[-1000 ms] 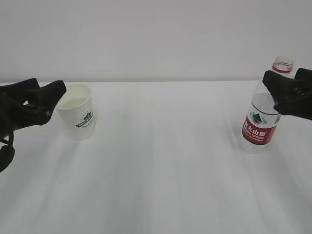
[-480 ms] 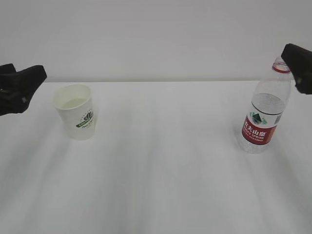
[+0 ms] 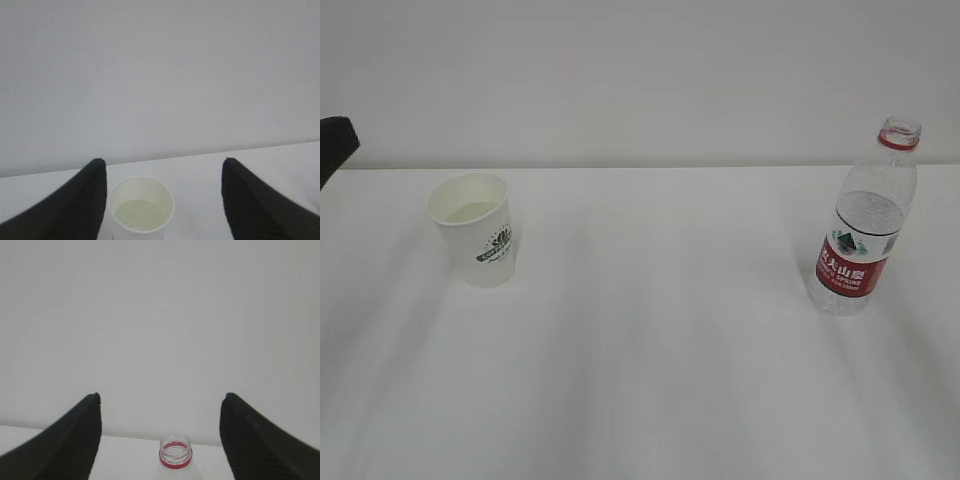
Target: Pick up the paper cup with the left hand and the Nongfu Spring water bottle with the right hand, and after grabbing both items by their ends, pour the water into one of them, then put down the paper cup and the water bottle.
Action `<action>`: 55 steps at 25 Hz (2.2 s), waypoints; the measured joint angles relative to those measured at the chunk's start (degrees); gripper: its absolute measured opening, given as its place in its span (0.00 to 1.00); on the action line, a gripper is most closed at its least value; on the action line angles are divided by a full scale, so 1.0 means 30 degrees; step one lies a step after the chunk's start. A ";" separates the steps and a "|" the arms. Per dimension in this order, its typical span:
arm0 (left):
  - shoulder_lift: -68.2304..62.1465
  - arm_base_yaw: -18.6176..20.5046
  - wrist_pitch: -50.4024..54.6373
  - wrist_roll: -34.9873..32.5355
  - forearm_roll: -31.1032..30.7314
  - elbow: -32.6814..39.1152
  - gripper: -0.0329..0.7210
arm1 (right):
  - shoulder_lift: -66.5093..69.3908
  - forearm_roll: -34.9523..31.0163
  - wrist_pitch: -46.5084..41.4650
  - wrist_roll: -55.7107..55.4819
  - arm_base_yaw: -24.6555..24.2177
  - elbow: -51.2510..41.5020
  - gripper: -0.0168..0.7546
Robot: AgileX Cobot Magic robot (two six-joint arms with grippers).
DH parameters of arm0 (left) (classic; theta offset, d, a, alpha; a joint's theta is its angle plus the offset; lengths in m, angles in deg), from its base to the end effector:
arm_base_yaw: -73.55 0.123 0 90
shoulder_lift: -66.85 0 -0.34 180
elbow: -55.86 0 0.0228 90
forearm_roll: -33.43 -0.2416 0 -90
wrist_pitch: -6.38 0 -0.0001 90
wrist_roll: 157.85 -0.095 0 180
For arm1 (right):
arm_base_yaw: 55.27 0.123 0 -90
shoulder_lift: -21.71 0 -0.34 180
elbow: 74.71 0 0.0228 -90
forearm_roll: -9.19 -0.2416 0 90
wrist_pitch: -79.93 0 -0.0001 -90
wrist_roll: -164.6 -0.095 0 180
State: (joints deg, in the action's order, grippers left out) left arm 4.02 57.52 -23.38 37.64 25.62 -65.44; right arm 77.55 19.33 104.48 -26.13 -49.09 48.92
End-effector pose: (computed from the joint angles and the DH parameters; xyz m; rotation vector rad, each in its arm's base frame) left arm 0.1494 -0.0496 0.3152 0.1561 1.6118 -0.3881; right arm 0.1345 0.0215 0.3373 -0.1211 1.5334 0.1626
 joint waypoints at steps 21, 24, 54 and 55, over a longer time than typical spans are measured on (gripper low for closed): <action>0.9143 0.0000 0.9275 0.0000 0.0000 0.0100 0.72 | -0.6607 -0.0036 -0.5346 -0.0136 0.0000 0.0000 0.74; 0.9838 0.0000 0.9921 0.0000 0.0032 0.0100 0.72 | -0.7232 -0.0036 -0.6074 -0.0136 0.0000 0.0000 0.74; 1.3585 -0.0364 2.2802 0.0000 0.0141 -0.3905 0.71 | -1.3040 -0.0147 -1.8323 -0.0150 0.0000 0.2821 0.74; 1.3728 -0.0364 2.2974 0.0000 0.0219 -0.3905 0.71 | -1.3386 -0.0147 -1.8704 -0.0150 0.0000 0.2821 0.74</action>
State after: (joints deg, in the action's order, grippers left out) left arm 45.21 56.43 45.54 37.64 26.27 -77.15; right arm 37.40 18.88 48.37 -26.58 -49.09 57.38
